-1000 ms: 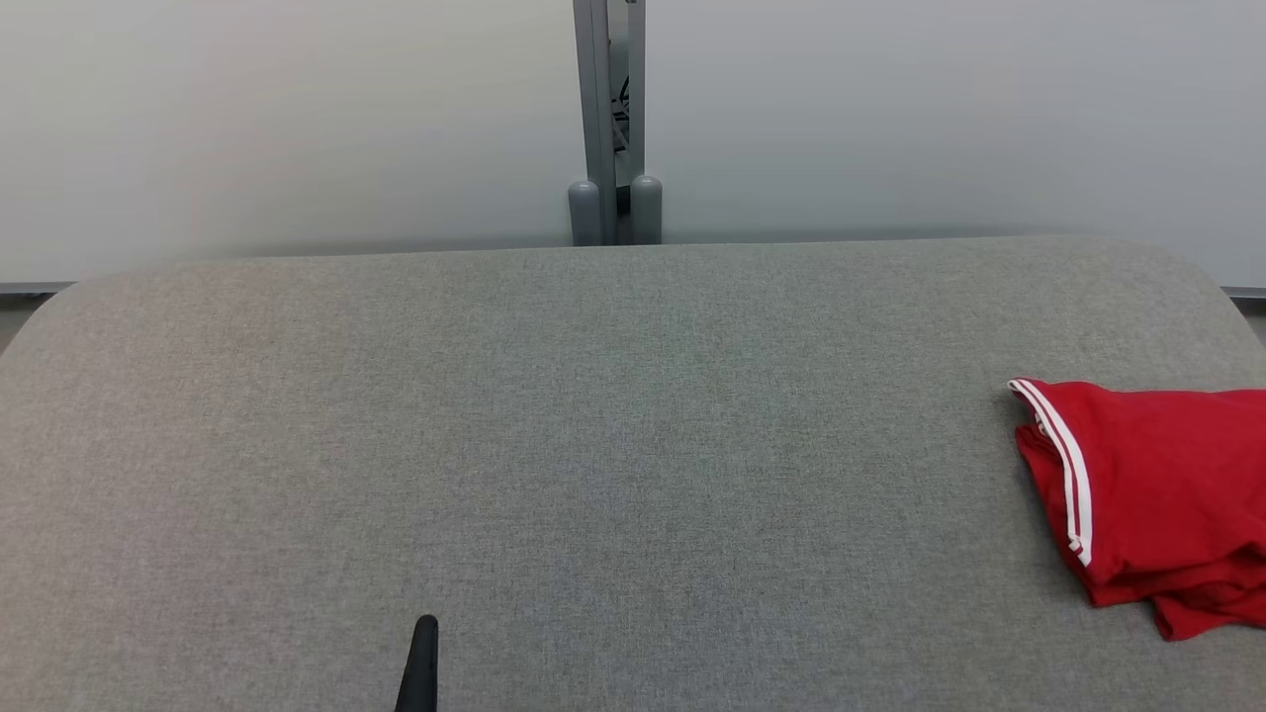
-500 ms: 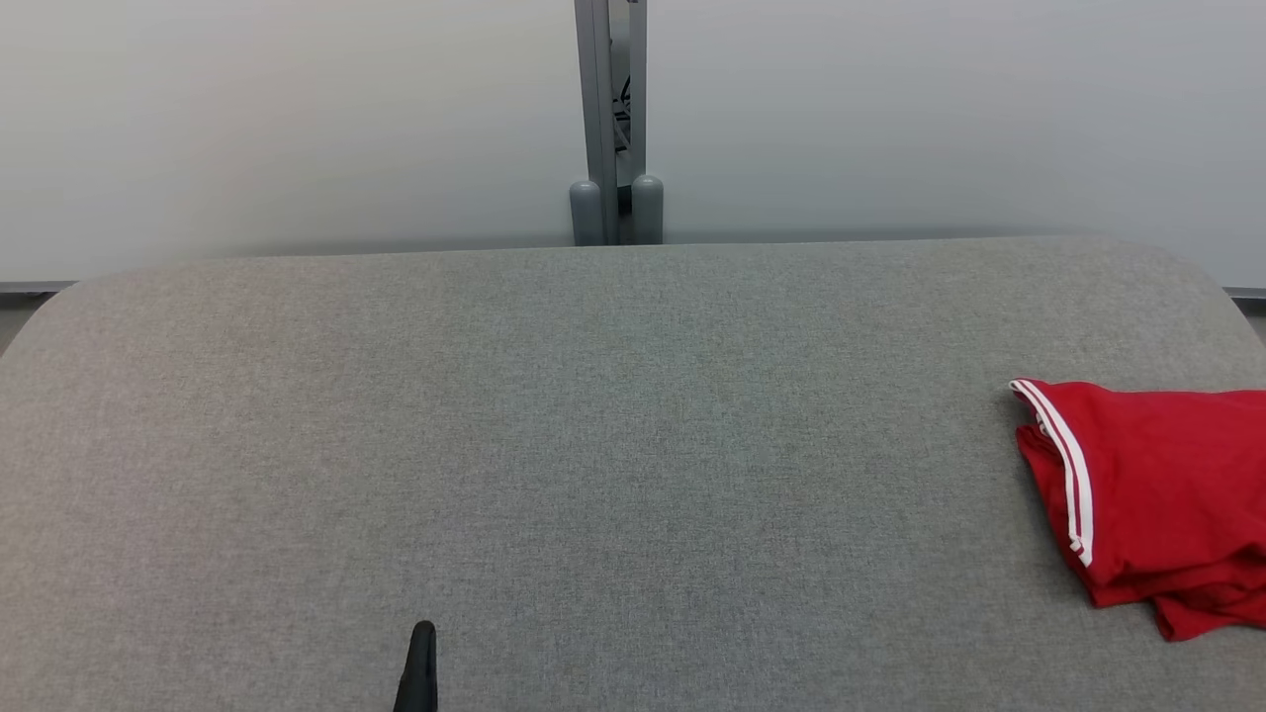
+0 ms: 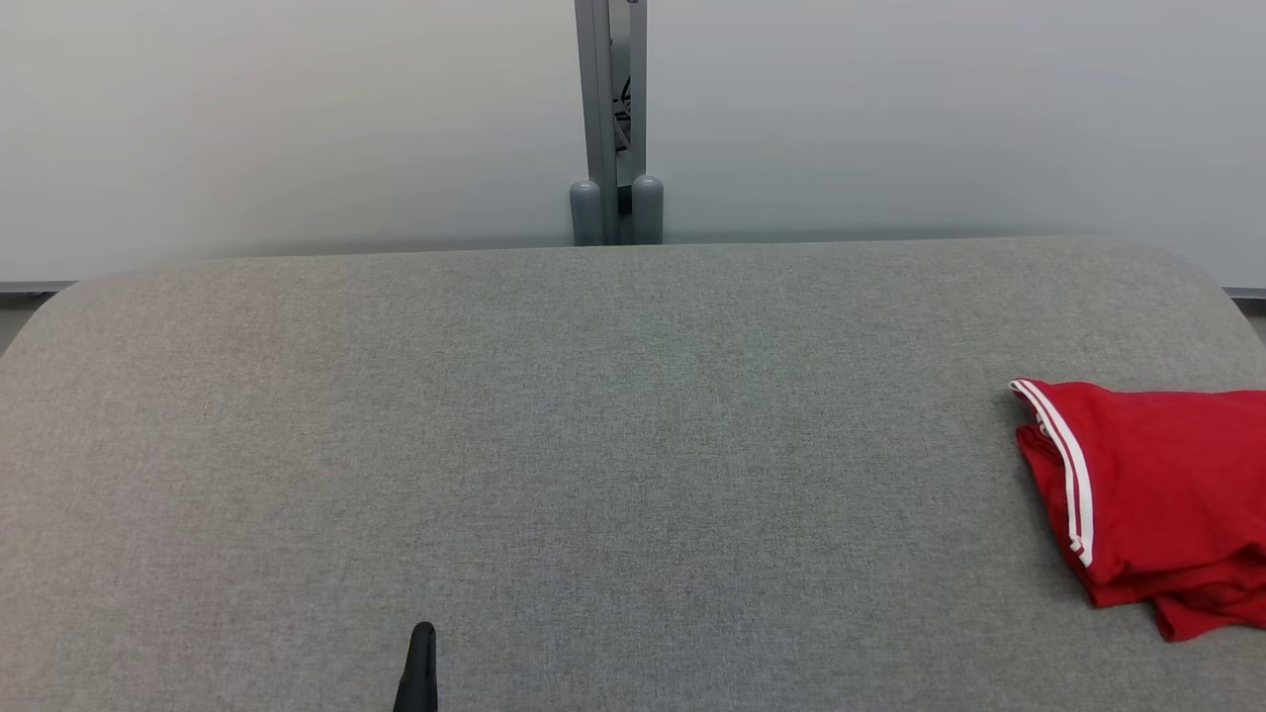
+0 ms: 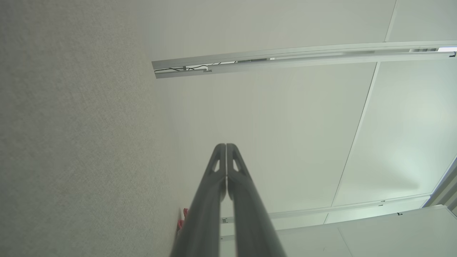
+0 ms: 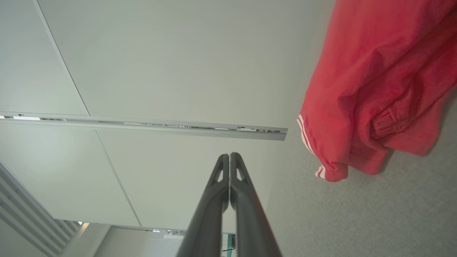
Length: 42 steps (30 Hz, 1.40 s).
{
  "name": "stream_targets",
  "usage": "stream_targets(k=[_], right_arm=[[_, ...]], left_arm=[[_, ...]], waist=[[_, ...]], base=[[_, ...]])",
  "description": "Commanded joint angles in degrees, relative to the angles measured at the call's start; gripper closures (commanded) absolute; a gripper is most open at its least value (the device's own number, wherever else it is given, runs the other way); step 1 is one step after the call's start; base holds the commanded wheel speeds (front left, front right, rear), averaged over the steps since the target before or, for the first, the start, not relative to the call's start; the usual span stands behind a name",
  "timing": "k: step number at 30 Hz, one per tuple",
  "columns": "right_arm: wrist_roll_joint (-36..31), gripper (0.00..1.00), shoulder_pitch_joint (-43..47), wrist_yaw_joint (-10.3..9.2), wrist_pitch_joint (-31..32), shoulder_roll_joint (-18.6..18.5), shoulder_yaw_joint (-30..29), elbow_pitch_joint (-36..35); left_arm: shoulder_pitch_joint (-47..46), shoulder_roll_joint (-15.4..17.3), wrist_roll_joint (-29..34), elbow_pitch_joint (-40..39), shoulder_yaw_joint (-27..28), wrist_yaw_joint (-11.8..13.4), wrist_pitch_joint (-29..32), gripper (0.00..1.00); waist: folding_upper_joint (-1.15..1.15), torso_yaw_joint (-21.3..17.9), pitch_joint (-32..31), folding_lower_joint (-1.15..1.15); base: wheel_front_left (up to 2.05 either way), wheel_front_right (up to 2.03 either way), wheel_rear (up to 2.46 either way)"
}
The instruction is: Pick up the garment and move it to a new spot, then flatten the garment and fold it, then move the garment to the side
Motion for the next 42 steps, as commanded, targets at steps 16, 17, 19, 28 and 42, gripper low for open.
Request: stream_targets(k=[16, 17, 19, 28, 42], right_arm=[[-0.57, 1.00, -0.55, 0.02, 1.10, 0.33, -0.81, 0.13], [-0.62, 1.00, -0.55, 0.02, 1.09, 0.36, -0.85, 0.14], [-0.67, 1.00, -0.58, 0.02, 1.08, 0.39, -0.92, 0.15], [-0.95, 1.00, -0.76, 0.02, 1.47, 0.57, -1.22, 0.18], [-1.29, 1.00, -1.13, 0.02, 1.81, 0.77, -1.68, 0.26]], left_arm=[[0.45, 0.11, -0.31, -0.23, 0.04, -0.28, -0.08, 1.00], [0.45, 0.11, -0.31, -0.23, 0.04, -0.27, -0.08, 1.00], [0.45, 0.11, -0.31, -0.23, 0.04, -0.27, -0.08, 1.00], [0.45, 0.11, -0.32, -0.24, 0.05, -0.27, -0.08, 1.00], [0.45, 0.11, -0.32, -0.24, 0.05, -0.27, -0.08, 1.00]], waist=[[0.00, 0.00, 0.00, 0.00], [0.00, 0.00, 0.00, 0.00], [0.00, 0.00, 0.00, 0.00], [0.00, 0.00, 0.00, 0.00], [0.00, 0.00, 0.00, 0.00]], base=[[0.00, 0.00, 0.00], [0.00, 0.00, 0.00], [0.00, 0.00, 0.00], [0.00, 0.00, 0.00], [0.00, 0.00, 0.00]])
